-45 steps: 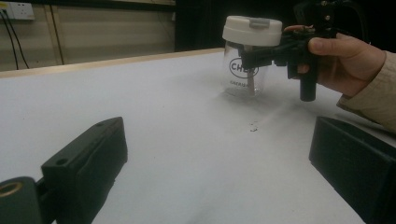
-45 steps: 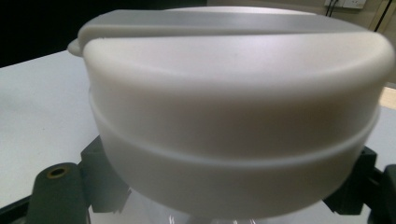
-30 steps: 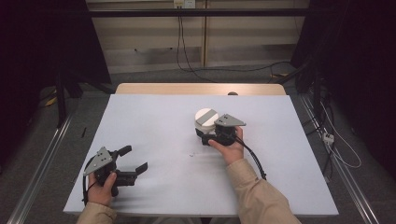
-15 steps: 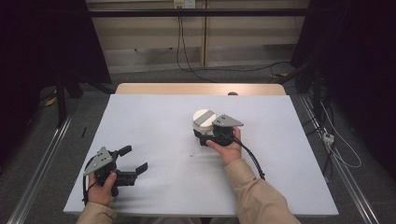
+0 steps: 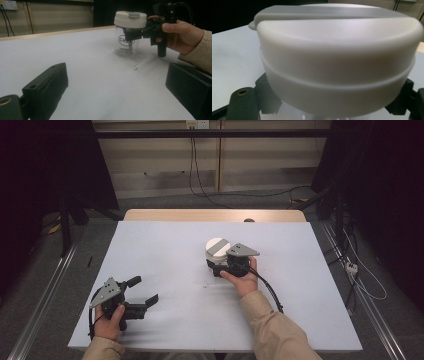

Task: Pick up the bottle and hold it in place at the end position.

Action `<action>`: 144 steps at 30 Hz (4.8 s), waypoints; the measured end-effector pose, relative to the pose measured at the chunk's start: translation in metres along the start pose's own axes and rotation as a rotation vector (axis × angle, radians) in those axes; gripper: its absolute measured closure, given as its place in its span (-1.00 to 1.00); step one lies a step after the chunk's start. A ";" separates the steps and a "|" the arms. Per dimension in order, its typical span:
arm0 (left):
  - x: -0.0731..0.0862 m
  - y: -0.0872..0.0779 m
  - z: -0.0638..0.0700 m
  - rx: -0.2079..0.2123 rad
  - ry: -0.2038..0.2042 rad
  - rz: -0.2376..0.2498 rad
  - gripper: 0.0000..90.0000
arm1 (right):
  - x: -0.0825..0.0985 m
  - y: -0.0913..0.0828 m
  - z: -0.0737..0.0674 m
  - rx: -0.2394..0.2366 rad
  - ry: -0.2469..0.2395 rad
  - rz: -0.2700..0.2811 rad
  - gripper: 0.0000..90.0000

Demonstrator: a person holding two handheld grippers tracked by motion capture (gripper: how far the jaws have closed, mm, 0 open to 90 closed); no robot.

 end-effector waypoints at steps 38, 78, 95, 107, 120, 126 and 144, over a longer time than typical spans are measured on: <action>0.000 0.001 0.002 0.001 -0.004 -0.001 -0.91 | 0.002 0.001 -0.003 0.005 -0.022 0.004 -0.59; -0.030 0.055 0.020 0.055 -0.024 0.001 -0.93 | 0.005 0.001 -0.003 0.008 -0.002 -0.006 -0.59; -0.040 0.082 0.035 0.108 -0.025 -0.017 -0.93 | 0.005 0.001 -0.003 0.005 0.000 -0.010 -0.59; -0.047 0.097 0.042 0.137 -0.011 -0.032 -0.93 | 0.006 0.002 -0.003 0.004 0.001 -0.017 -0.59; -0.050 0.110 0.044 0.132 0.013 -0.064 -0.93 | 0.007 0.002 -0.003 0.008 -0.001 -0.019 -0.59; -0.052 0.117 0.046 0.126 0.019 -0.076 -0.92 | 0.007 0.002 -0.003 0.007 -0.001 -0.021 -0.59; -0.055 0.137 0.040 0.110 -0.021 -0.132 -0.18 | 0.008 0.002 -0.003 0.005 0.000 -0.024 -0.59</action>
Point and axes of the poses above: each handheld gripper's, and its own axes: y roughly forward along the jaws, x roughly out of its underside, z roughly to its right, the point moved 8 cm from there along y, roughly forward along the jaws
